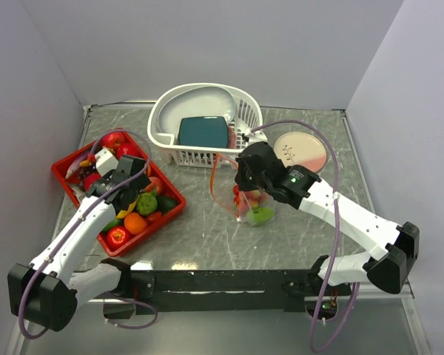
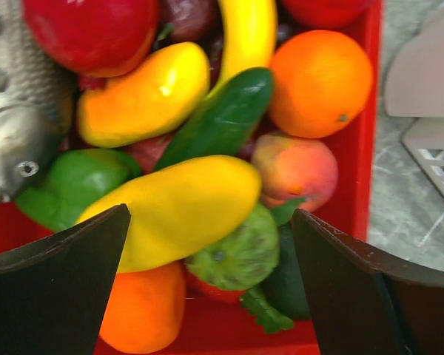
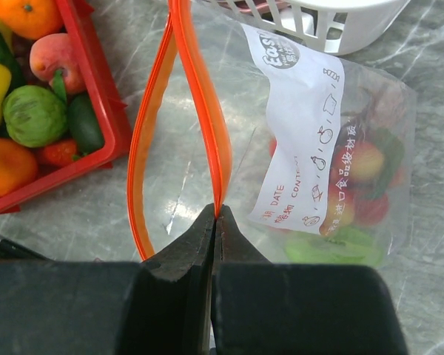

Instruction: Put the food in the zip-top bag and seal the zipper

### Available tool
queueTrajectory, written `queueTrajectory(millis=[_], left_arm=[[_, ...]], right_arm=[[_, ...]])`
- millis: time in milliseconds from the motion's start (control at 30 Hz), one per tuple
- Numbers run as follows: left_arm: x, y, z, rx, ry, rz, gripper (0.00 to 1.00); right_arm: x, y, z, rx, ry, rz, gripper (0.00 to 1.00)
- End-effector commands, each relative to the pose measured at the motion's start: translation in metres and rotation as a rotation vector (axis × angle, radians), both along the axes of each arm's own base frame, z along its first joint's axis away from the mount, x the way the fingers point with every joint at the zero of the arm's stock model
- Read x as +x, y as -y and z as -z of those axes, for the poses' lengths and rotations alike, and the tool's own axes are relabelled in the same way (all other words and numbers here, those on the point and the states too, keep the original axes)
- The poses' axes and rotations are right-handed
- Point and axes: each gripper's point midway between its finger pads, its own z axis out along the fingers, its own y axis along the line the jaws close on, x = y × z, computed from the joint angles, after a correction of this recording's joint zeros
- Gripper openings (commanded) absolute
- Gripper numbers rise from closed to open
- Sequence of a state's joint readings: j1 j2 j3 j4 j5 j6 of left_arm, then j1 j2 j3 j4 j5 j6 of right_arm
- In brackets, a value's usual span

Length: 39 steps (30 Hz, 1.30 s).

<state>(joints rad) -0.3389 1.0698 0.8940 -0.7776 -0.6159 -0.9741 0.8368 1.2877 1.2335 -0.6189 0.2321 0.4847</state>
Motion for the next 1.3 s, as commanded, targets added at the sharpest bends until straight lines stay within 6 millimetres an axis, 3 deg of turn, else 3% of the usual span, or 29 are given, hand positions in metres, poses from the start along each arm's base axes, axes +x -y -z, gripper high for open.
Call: queueTrajectory(millis=[0, 433, 933, 1200, 1267], left_arm=[[-0.003, -0.006, 0.002, -0.044, 0.018, -0.032, 0.97], [0.008, -0.007, 0.038, -0.030, -0.118, -0.025, 0.97], [0.011, -0.010, 0.053, 0.034, -0.248, -0.025, 0.97], [0.016, -0.009, 0.054, 0.062, -0.297, 0.010, 0.80], [0.016, -0.009, 0.051, 0.065, -0.297, 0.022, 0.71]], right_arm=[[0.000, -0.003, -0.020, 0.066, 0.055, -0.027, 0.00], [-0.003, 0.000, -0.024, 0.074, 0.066, -0.037, 0.00], [-0.006, 0.000, -0.027, 0.086, 0.067, -0.047, 0.00], [-0.009, 0.002, -0.027, 0.091, 0.072, -0.053, 0.00], [-0.010, 0.000, -0.025, 0.096, 0.064, -0.063, 0.00]])
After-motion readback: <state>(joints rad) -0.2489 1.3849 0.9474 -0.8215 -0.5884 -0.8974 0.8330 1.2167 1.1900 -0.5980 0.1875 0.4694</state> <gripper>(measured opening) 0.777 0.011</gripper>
